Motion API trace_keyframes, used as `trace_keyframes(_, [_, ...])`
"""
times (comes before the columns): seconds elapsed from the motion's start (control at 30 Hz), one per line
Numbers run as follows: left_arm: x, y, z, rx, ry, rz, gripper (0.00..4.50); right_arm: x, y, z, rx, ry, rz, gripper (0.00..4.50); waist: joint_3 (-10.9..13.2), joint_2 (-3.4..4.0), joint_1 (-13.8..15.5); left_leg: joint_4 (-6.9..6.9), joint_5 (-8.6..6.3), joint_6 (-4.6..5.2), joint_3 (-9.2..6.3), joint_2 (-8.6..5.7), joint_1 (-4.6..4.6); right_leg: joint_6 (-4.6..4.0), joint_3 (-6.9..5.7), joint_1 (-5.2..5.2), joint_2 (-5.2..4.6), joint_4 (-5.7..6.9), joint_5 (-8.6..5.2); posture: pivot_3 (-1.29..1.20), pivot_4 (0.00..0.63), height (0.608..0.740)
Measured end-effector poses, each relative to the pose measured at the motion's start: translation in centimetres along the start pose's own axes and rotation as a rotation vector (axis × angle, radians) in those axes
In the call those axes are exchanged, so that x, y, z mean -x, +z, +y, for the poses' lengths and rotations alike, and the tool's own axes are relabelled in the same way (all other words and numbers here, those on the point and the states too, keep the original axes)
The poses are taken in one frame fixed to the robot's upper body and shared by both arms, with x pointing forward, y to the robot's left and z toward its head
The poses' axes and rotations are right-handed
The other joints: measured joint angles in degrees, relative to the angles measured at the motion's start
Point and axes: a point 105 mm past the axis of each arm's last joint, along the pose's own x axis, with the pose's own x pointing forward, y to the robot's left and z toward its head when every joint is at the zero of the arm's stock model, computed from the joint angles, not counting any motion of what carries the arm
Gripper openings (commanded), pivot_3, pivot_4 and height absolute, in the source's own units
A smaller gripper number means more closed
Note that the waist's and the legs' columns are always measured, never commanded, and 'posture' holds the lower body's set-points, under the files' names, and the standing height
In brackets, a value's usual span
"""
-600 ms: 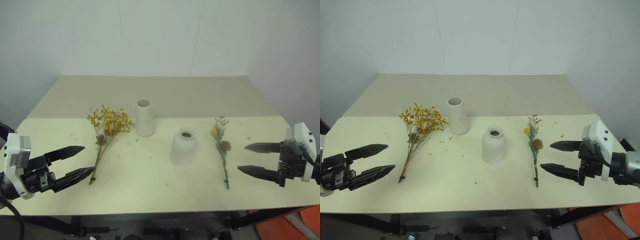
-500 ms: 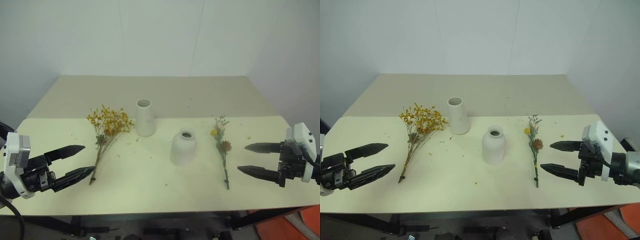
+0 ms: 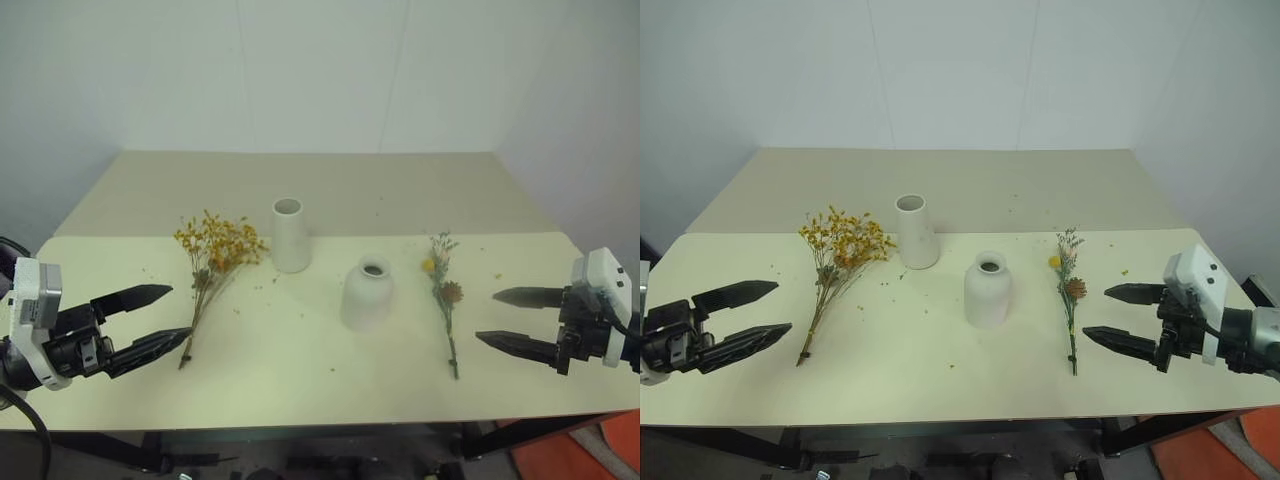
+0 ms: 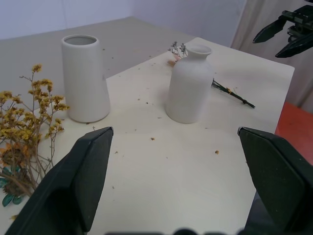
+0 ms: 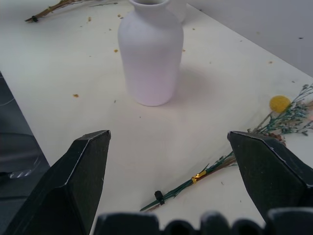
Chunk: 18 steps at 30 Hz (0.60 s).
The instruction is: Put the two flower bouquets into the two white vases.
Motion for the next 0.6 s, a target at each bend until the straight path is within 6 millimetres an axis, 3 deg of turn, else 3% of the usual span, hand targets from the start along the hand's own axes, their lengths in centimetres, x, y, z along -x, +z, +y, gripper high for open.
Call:
trace_keyframes(0.23, [-2.9,0.4,0.3,-0.036,-0.134,0.012,4.47,-0.4,-1.8,-0.6,-0.085,-0.157,0.107,4.5,0.0,-0.01,0.15,0.01,0.0,0.0,-0.01,-0.02,-0.01,0.01,0.01,0.01,0.0,0.0,0.01,0.0,0.15,0.74])
trace_keyframes(0.4, [-5.7,0.4,0.9,-0.151,-0.207,0.075,4.47,-2.5,-3.7,-2.1,-0.203,-0.26,0.173,4.5,0.0,-0.01,-0.26,-0.01,0.0,0.0,0.02,-0.04,-0.02,0.0,0.09,-0.02,0.02,0.0,0.05,0.0,0.15,0.74])
trace_keyframes(0.6, [-8.9,1.3,0.3,-0.215,-0.339,0.034,4.47,-3.5,-4.4,-3.8,-0.272,-0.348,0.229,4.5,0.0,-0.01,-0.01,-0.02,0.0,0.01,-0.04,-0.07,-0.25,-0.22,0.08,-0.13,0.03,-0.07,0.24,0.0,0.15,0.74])
